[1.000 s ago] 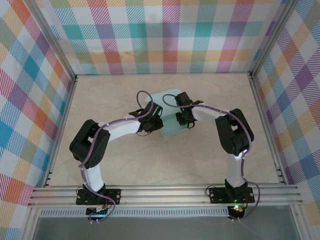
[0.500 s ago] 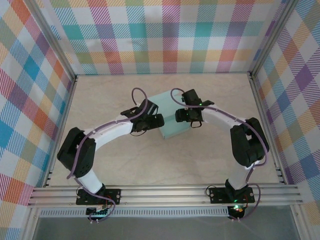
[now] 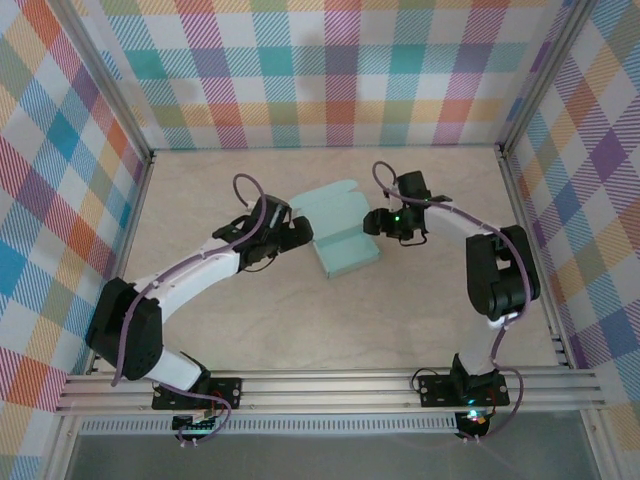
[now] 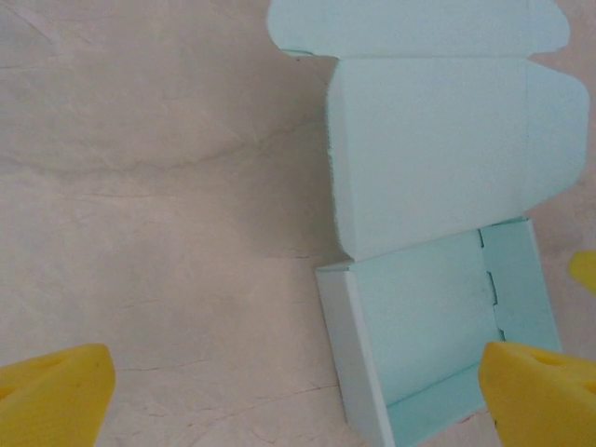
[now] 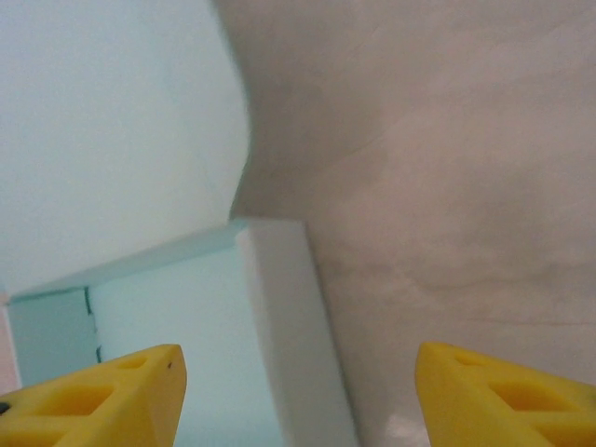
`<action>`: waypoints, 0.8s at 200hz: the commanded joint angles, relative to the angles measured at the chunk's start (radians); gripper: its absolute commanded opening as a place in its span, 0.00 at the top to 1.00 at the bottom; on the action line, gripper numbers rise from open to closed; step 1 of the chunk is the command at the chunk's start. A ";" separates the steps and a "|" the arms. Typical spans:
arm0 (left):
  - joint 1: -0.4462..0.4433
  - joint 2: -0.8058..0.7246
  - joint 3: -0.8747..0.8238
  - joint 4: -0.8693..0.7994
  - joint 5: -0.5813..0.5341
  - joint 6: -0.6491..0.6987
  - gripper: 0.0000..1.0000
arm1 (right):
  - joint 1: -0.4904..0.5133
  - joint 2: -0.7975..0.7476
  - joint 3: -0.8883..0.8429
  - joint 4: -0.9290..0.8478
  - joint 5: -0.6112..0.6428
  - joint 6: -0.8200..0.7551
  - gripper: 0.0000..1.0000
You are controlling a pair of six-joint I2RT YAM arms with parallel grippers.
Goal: Fold the paper box
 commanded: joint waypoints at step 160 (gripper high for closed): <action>0.191 0.230 0.297 -0.001 0.147 0.447 0.00 | 0.111 -0.214 -0.052 -0.063 0.249 0.144 0.32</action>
